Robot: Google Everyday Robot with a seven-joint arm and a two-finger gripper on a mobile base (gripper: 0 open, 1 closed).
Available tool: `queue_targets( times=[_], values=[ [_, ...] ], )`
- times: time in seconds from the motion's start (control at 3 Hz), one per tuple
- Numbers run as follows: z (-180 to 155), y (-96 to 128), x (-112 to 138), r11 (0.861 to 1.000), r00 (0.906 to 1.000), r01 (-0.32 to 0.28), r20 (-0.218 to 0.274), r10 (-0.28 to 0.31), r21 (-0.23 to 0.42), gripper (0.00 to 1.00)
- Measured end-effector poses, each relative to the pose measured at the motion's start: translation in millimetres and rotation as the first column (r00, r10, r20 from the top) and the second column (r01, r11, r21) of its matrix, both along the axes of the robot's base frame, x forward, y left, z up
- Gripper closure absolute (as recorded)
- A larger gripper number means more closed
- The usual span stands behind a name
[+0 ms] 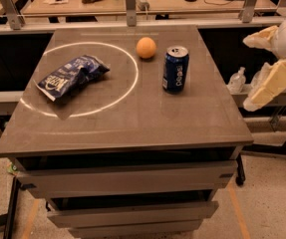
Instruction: Knock pepsi can over
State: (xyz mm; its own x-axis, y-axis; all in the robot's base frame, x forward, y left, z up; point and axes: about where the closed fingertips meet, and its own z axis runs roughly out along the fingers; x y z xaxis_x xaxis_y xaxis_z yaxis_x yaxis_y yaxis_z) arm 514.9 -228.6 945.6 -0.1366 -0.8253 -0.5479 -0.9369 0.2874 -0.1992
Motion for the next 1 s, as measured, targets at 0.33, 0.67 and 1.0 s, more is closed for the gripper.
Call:
queue_targets(
  times=[0.33,0.67,1.0],
  values=[
    [-12.7,4.3,28.0,0.975,1.0000,-0.005,0.008,0.003,0.221,0.00],
    [-23.0,16.1,48.6,0.915,0.9997,-0.014,0.024,0.004,0.403,0.00],
    [-23.1,16.2,48.6,0.916,0.9997,-0.014,0.024,0.004,0.402,0.00]
  ],
)
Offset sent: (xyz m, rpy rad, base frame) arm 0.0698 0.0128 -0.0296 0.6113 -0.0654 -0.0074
